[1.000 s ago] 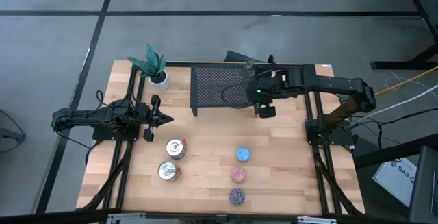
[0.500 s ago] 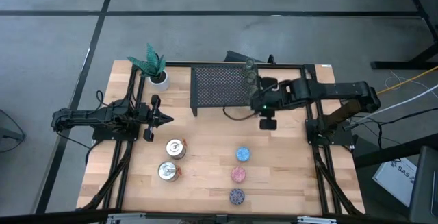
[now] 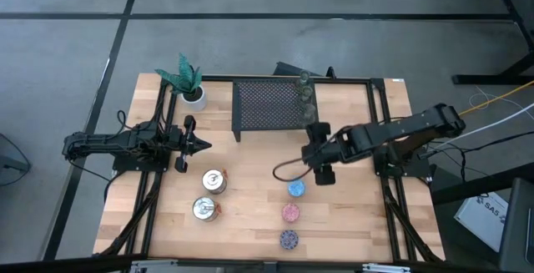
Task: Pick & Place candle stick holders
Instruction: Put the blue scented candle on the shelf
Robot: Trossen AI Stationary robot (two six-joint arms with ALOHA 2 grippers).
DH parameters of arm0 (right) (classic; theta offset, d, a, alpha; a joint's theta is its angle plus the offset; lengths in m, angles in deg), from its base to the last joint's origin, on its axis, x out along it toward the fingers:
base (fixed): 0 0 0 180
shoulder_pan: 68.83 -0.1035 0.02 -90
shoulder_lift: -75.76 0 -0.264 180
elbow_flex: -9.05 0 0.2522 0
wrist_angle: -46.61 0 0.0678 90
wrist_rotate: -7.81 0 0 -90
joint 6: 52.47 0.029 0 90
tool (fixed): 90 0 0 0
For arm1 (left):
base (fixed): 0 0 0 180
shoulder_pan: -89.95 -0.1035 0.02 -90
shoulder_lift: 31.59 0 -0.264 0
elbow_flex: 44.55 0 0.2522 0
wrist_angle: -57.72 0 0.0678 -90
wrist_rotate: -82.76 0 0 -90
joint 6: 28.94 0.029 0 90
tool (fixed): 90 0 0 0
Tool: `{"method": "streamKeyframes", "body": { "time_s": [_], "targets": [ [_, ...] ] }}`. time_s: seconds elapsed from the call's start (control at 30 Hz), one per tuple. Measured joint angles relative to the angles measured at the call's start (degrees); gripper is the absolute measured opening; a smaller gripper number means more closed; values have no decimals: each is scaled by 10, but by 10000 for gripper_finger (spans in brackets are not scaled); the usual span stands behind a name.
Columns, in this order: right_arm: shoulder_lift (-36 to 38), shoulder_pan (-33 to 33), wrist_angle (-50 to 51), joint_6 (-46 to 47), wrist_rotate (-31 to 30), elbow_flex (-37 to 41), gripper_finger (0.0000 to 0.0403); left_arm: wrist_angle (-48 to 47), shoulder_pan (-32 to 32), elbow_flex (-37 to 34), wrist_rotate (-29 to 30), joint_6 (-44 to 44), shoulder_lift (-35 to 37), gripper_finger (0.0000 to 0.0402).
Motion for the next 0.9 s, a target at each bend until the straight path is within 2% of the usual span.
{"method": "streamKeyframes", "body": {
  "time_s": [0.37,0.9],
  "targets": [
    [0,-60,-101,-3,0,94,270,0,0,0,0,0,0,2],
    [-20,-83,-417,-4,0,266,270,0,0,0,0,0,0,2]
  ]
}}
